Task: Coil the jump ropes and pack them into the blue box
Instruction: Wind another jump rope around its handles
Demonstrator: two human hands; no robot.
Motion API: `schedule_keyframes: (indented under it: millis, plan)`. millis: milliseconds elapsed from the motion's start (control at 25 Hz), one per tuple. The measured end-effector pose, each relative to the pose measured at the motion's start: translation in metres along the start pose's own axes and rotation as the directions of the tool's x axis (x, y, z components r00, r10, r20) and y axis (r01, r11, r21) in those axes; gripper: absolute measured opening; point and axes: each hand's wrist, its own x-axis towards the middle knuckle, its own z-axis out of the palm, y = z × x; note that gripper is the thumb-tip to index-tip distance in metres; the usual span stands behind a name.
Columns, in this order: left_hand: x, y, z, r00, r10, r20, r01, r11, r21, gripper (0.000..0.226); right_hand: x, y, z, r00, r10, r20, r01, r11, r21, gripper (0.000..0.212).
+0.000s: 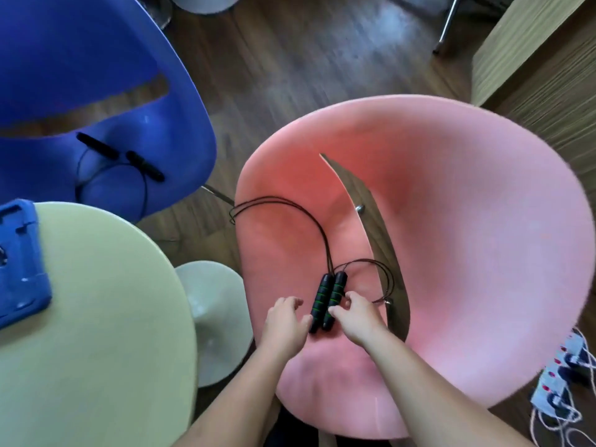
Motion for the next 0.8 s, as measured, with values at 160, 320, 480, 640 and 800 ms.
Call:
schedule_keyframes:
  millis: [160, 320, 480, 640, 800]
  plan:
    - [0.032, 0.0, 0.033, 0.987, -0.104, 0.125, 0.121, 0.984, -0.134, 0.055, 0.054, 0.014, 0.017, 0.995, 0.096, 0.004, -0.096, 0.995, 0.011, 0.048]
    - [0.055, -0.004, 0.055, 0.958, -0.174, 0.229, 0.25, 0.9, -0.357, 0.061, 0.083, 0.02, 0.03, 0.989, 0.136, 0.066, -0.141, 0.987, 0.081, 0.043]
    - [0.056, 0.009, 0.063, 0.905, -0.197, 0.378, 0.403, 0.684, -0.608, 0.049, 0.096, 0.016, 0.043, 0.976, 0.175, 0.129, -0.198, 0.959, 0.201, 0.042]
    - [0.048, 0.015, 0.058, 0.923, -0.132, 0.362, 0.363, 0.609, -0.705, 0.062, 0.086, 0.005, 0.041, 0.989, 0.14, 0.038, -0.145, 0.956, 0.256, 0.032]
    - [0.03, 0.017, 0.031, 0.972, 0.002, 0.234, 0.164, 0.707, -0.688, 0.067, 0.05, -0.005, 0.031, 0.994, 0.103, 0.031, -0.105, 0.879, 0.464, 0.032]
